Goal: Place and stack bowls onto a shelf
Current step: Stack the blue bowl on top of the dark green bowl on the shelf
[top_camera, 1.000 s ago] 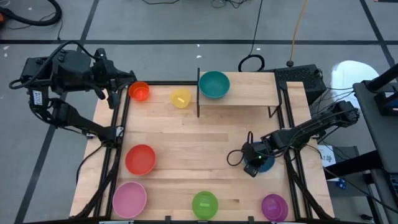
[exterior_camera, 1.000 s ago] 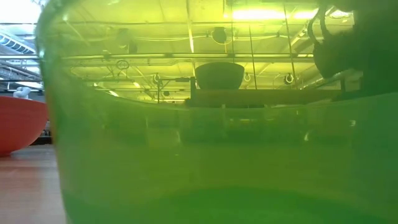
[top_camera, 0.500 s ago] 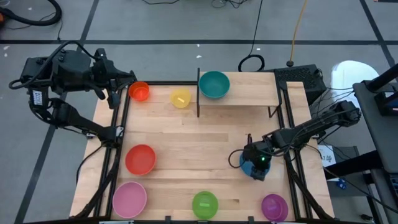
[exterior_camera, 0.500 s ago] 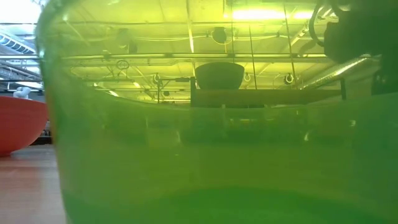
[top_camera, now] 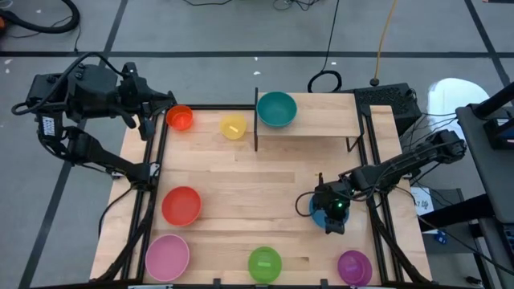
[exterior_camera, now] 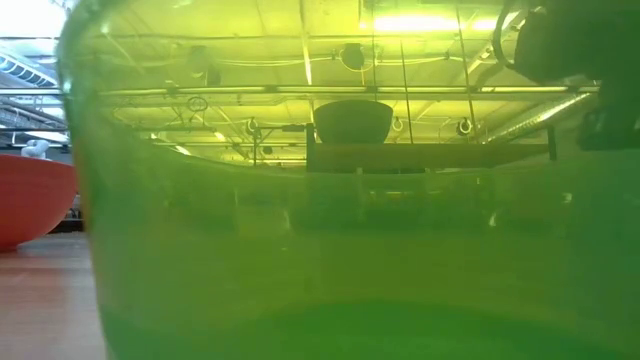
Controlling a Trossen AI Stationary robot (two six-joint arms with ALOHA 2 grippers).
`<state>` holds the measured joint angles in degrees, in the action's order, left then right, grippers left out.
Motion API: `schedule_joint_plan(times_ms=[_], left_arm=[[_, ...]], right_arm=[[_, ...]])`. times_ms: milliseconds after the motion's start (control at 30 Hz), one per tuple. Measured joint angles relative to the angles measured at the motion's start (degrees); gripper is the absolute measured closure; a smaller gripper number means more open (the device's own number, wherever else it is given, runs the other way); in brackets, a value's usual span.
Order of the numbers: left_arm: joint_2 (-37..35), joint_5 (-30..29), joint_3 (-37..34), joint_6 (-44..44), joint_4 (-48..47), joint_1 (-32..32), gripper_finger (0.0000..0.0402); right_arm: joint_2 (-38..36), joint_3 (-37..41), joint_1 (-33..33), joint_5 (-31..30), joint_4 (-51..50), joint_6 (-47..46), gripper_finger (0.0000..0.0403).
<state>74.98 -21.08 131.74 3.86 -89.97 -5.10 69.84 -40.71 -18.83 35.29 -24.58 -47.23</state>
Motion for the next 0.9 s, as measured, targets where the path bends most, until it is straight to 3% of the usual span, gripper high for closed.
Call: schedule_joint_plan(times_ms=[267, 433, 633, 900], left_arm=[[0.00, 0.00, 0.00, -0.04, 0.14, 0.02, 0.0355], [0.00, 0.00, 0.00, -0.04, 0.20, 0.01, 0.0355], [0.01, 0.00, 0.00, -0.07, 0.23, 0.00, 0.0355], [0.02, 0.00, 0.00, -0.19, 0.25, 0.00, 0.0355]], right_arm=[[-1.69, -0.02, 0.58, 8.18, 4.50, -1.01, 0.0370], [-5.24, -0.04, 0.87, 8.00, 8.09, 0.52, 0.0371], [-11.97, -0.04, 2.07, 1.16, 7.25, 0.51, 0.0391], [-24.09, -0.06, 2.36, -9.03, -7.42, -1.83, 0.0402]])
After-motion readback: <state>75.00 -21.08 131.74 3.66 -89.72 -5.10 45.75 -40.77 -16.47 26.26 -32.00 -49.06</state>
